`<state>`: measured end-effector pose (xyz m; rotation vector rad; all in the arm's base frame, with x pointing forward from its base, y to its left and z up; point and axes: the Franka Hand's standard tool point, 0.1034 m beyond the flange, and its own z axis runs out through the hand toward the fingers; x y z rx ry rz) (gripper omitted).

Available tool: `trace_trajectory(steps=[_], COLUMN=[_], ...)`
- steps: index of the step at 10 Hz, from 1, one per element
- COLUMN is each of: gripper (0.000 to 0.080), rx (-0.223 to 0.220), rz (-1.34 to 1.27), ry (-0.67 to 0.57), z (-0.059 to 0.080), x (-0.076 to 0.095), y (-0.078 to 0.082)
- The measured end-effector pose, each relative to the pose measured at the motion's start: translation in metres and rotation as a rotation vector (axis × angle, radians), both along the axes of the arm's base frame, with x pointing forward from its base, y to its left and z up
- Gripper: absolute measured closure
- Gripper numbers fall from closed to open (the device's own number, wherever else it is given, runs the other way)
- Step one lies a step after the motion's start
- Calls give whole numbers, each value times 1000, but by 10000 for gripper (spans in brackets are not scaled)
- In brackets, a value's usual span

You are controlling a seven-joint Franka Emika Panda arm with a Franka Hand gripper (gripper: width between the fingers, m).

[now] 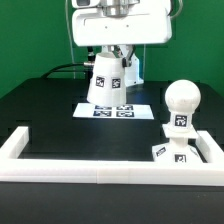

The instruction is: Assemble lamp

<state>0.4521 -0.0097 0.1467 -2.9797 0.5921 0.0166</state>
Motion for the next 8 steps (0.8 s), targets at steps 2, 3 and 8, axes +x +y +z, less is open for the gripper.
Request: trace_trajectory(steps=[2, 3, 8], gripper=[755, 755, 755], rx=[0, 0, 21], rz=[0, 0, 48], ry=[1, 1, -43], z=[0, 0, 36], x=[0, 0, 36], y=[0, 0, 53])
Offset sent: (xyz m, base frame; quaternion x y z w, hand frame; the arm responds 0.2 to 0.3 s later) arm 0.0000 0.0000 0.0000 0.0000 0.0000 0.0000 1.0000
